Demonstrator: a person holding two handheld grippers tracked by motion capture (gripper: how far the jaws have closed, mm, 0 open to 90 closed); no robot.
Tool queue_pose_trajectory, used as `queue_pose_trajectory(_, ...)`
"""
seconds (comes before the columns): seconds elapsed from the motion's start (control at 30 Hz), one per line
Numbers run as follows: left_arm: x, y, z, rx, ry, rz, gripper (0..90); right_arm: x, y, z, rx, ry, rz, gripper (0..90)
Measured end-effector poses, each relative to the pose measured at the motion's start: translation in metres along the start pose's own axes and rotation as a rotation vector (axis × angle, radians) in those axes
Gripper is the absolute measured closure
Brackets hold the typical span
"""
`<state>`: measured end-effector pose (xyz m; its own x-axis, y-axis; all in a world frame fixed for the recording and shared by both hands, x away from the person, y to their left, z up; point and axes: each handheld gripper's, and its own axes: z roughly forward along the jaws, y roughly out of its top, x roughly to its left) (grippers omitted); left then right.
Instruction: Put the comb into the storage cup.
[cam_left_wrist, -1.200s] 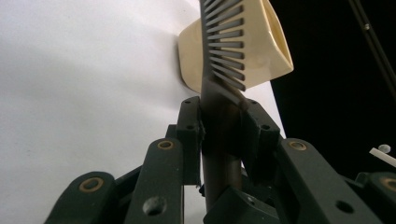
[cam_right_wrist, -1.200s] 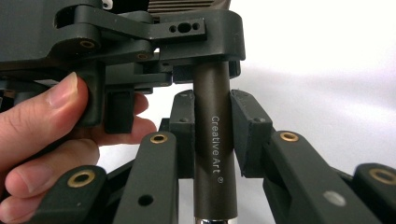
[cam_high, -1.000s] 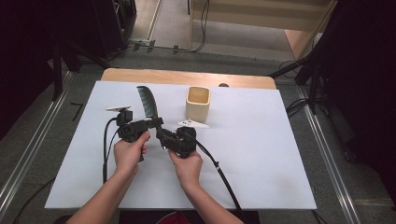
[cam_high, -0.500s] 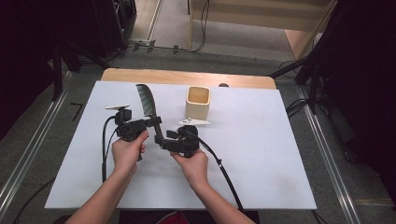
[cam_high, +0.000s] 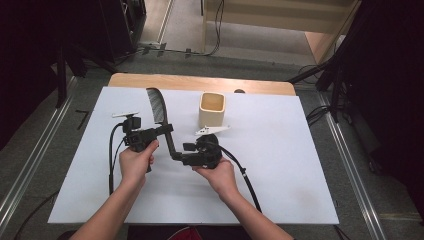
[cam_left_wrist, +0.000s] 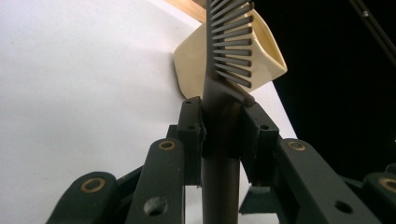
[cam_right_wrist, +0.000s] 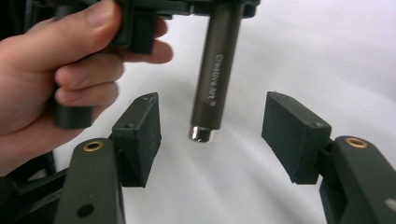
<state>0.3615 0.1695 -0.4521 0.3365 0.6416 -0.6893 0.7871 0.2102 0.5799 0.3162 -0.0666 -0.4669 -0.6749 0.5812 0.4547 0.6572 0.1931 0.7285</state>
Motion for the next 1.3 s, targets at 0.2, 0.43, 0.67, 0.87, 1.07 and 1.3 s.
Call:
queue_pose_trajectory(0.2, -0.001, -0.001, 0.000, 0.003, -0.002, 0.014, 74.0, -0.003, -0.001, -0.011, 0.012, 0.024, -0.009, 35.3)
queue_pose_trajectory(0.43, -0.001, -0.001, 0.000, 0.006, -0.026, 0.054, 74.0, -0.010, -0.005, -0.021, 0.045, 0.018, -0.040, 35.1)
queue_pose_trajectory(0.67, -0.004, 0.000, 0.000, 0.019, -0.049, 0.090, 74.0, -0.015, -0.010, -0.032, 0.063, 0.021, -0.060, 34.1)
queue_pose_trajectory(0.87, -0.006, 0.000, 0.001, 0.035, -0.065, 0.099, 74.0, -0.016, -0.013, -0.037, 0.071, 0.042, -0.084, 32.0)
queue_pose_trajectory(1.07, -0.010, -0.001, 0.002, 0.047, -0.069, 0.129, 74.0, -0.016, -0.017, -0.043, 0.109, 0.047, -0.105, 27.9)
queue_pose_trajectory(1.3, -0.011, -0.001, 0.002, 0.050, -0.085, 0.147, 74.0, -0.016, -0.022, -0.049, 0.149, 0.037, -0.134, 27.0)
